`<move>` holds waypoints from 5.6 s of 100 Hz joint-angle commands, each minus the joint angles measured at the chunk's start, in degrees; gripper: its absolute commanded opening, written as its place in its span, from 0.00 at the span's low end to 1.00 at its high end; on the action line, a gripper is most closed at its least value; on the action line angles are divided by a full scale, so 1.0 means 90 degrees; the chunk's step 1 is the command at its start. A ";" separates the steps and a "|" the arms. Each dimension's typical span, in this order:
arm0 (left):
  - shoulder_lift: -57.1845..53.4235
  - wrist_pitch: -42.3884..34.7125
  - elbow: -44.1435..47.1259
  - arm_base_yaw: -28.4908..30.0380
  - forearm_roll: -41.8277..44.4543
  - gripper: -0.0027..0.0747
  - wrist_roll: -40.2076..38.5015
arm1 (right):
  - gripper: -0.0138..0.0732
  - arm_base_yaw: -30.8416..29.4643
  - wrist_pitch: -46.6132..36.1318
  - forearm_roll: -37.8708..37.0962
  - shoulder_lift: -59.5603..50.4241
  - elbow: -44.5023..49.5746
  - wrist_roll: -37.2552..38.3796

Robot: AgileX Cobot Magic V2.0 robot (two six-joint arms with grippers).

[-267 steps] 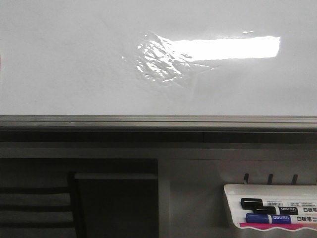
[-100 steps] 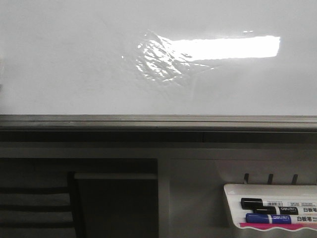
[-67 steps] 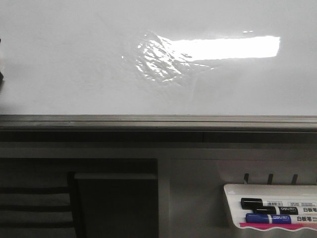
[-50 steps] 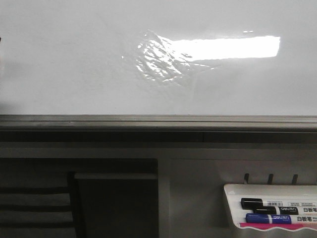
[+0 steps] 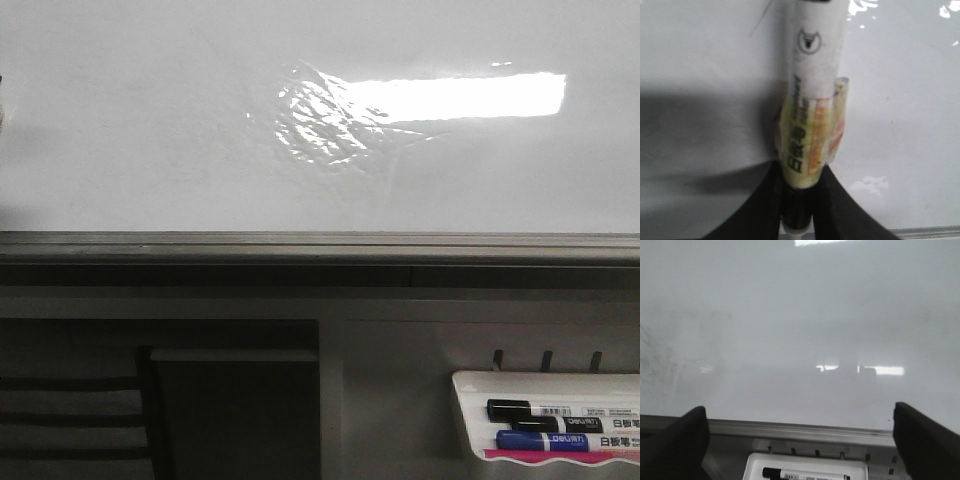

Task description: Write number 7 on whiteboard

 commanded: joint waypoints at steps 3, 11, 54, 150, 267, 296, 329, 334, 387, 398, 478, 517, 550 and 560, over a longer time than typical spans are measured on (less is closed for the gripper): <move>-0.0163 -0.0224 -0.0292 -0.0049 0.0141 0.01 0.0011 | 0.93 -0.0036 0.0199 0.0110 0.0388 -0.0618 -0.0013; -0.0179 0.0242 -0.0489 -0.0049 0.0349 0.01 0.0277 | 0.93 -0.0036 0.0785 0.0115 0.0704 -0.1032 -0.0013; -0.0187 0.4175 -0.2032 -0.0343 -0.1937 0.01 0.4661 | 0.93 -0.0009 0.3141 0.2512 0.2775 -0.2751 -0.3450; -0.0187 0.4245 -0.2115 -0.3781 -0.2140 0.01 0.5427 | 0.64 0.3280 0.3715 0.3468 0.5220 -0.4578 -0.6254; -0.0154 0.4367 -0.2334 -0.3807 -0.1541 0.01 0.4974 | 0.18 0.3743 0.3039 0.3350 0.5950 -0.4753 -0.6242; -0.0154 0.4283 -0.2350 -0.3807 -0.1554 0.31 0.4938 | 0.12 0.3743 0.3064 0.3326 0.5950 -0.4753 -0.6239; -0.0799 0.4190 -0.2455 -0.3292 -0.1543 0.50 0.4285 | 0.12 0.3652 0.3115 0.1697 0.5552 -0.4879 -0.4592; -0.1020 0.4190 -0.2414 -0.3102 -0.1543 0.50 0.4194 | 0.12 0.3640 0.3147 0.1334 0.5393 -0.4854 -0.4157; -0.3562 0.2233 0.0215 -0.1419 -0.2399 0.50 0.4087 | 0.11 0.2773 0.0119 0.0560 0.3701 -0.2374 -0.1509; -0.3580 0.2109 0.0267 -0.1419 -0.2444 0.50 0.4087 | 0.11 0.2783 -0.0301 0.0643 0.3754 -0.2263 -0.1509; -0.3303 0.1947 0.0267 -0.1419 -0.2723 0.50 0.4087 | 0.11 0.2742 -0.0670 0.1038 0.5726 -0.3607 -0.1509; -0.3303 0.1947 0.0267 -0.1419 -0.2723 0.50 0.4087 | 0.11 0.1951 -0.0053 0.1005 0.5526 -0.3593 -0.1509; -0.3303 0.1947 0.0267 -0.1419 -0.2723 0.50 0.4087 | 0.11 0.2505 0.0381 0.1005 0.5733 -0.3320 -0.1509; -0.3303 0.1972 0.0267 -0.1419 -0.2723 0.50 0.4087 | 0.11 0.2712 0.0381 0.1005 0.5853 -0.3222 -0.1509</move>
